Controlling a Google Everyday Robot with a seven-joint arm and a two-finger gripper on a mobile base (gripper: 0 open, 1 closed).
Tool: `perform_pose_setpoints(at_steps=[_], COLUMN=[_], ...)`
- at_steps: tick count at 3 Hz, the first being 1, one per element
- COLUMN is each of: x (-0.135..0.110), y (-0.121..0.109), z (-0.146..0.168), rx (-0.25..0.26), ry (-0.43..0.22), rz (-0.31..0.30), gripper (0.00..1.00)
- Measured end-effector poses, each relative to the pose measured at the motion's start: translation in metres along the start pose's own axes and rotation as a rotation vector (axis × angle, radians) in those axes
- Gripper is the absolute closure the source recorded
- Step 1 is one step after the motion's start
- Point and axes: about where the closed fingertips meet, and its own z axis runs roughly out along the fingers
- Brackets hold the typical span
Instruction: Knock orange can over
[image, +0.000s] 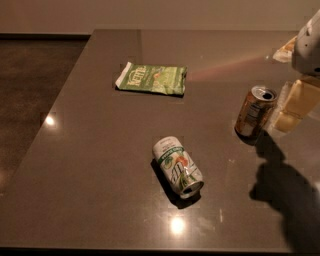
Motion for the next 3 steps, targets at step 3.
perform_pose_setpoints(at_steps=[3], x=[0.016], y=[-0.050], z=[0.037], rx=[0.007], ry=[-0.270], rz=[0.202], gripper=[0.00])
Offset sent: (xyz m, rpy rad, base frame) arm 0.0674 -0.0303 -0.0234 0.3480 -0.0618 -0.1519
